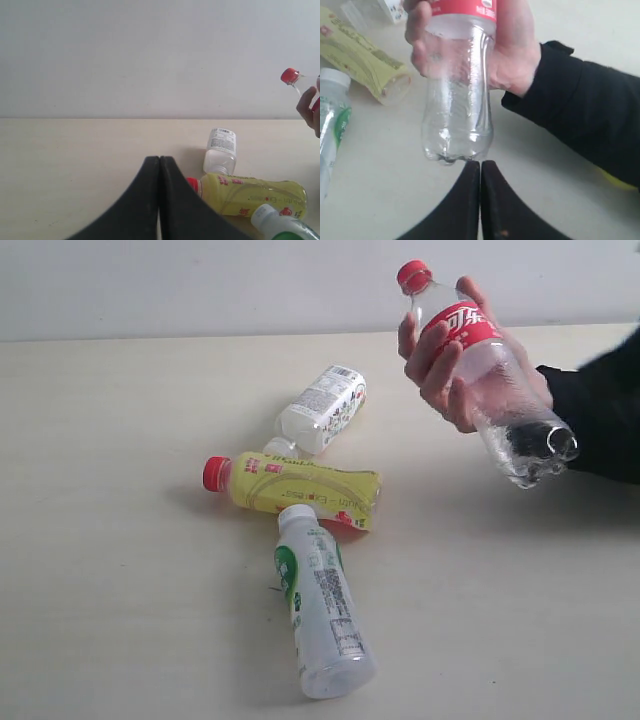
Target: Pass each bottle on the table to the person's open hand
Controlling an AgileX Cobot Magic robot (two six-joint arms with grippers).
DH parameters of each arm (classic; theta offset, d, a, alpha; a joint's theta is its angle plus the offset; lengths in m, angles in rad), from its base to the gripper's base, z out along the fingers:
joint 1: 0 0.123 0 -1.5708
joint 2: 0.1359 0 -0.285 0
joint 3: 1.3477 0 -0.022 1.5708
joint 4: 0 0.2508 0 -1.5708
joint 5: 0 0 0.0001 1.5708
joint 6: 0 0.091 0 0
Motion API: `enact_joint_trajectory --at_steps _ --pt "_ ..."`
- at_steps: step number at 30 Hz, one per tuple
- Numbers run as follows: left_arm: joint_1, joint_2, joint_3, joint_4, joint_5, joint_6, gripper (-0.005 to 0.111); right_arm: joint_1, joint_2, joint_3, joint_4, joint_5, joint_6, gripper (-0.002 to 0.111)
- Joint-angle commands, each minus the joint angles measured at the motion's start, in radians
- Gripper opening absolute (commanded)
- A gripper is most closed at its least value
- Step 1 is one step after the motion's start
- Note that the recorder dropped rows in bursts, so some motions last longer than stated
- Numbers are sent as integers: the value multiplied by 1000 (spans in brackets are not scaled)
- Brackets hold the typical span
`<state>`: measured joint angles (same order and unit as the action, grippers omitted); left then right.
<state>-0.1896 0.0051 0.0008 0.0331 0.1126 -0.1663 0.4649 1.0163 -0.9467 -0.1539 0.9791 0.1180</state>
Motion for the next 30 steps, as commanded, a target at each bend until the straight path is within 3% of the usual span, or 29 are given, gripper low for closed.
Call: enact_joint_trajectory --at_steps 1,8,30 --pt "5 -5 -1 4 -9 3 0 -1 -336 266 -42 -242 -38 0" --pt "5 -5 -1 4 -9 3 0 -1 -638 424 -90 -398 -38 0" --pt "5 -5 -1 4 -9 3 0 -1 -871 430 -89 -406 -19 0"
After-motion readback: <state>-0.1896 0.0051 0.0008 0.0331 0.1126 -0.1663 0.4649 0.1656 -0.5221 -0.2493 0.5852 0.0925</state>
